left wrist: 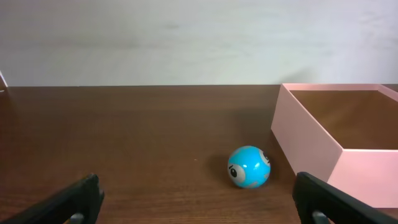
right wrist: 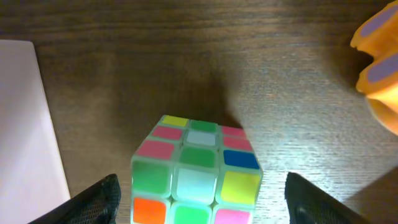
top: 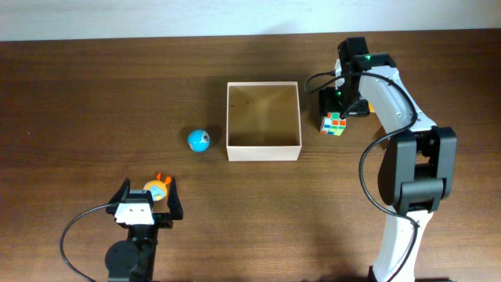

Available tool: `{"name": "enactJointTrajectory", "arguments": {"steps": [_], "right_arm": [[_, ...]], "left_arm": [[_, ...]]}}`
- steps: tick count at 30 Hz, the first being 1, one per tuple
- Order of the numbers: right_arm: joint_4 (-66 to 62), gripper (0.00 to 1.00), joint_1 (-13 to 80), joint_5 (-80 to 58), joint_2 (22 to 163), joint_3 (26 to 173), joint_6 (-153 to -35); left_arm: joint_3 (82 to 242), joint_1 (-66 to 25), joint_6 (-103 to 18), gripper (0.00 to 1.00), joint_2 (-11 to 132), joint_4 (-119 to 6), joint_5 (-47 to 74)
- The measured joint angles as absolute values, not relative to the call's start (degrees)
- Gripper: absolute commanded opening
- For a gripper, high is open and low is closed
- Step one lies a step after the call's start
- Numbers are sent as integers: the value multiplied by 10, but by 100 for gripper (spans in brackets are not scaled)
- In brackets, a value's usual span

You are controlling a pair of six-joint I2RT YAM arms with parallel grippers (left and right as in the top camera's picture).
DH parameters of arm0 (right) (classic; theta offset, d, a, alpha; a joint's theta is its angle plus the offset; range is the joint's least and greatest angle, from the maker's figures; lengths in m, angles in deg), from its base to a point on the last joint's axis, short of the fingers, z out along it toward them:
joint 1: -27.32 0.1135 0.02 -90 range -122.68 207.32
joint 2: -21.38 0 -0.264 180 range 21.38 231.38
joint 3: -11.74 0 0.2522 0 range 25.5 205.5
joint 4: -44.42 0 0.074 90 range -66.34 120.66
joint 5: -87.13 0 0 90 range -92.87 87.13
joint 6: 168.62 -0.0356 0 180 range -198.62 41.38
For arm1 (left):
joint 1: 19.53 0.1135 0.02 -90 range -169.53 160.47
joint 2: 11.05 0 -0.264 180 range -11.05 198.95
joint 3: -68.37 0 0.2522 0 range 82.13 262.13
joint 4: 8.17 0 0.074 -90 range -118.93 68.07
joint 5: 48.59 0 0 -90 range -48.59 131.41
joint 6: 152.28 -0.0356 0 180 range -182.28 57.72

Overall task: Pack container
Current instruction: 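Lift the Rubik's cube with the right gripper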

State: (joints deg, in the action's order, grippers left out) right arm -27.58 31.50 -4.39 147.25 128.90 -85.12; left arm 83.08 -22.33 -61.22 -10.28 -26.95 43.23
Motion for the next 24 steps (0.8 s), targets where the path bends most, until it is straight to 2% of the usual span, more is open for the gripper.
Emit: {"name": "enactJointTrajectory", "arguments": {"steps": [7,11,14,18,24], "right_arm": [[-243,78,315,-44,1472,1241,-871],[-237,61,315,-44,1476,1228,-877],[-229,53,315,-44,1477,1228,-880],[-226,49,315,-44,1477,1228,-884],[-224,49,315,-44,1477,1228,-890]], "left_arm": [[831,-223,-612,99,-103,-269,432],[831,-223,-612,99,-103,-269,432],[831,-223,-612,99,-103,-269,432],[831,-223,-612,99,-103,-269,432],[831,-223,-612,99,-103,-269,432]]}}
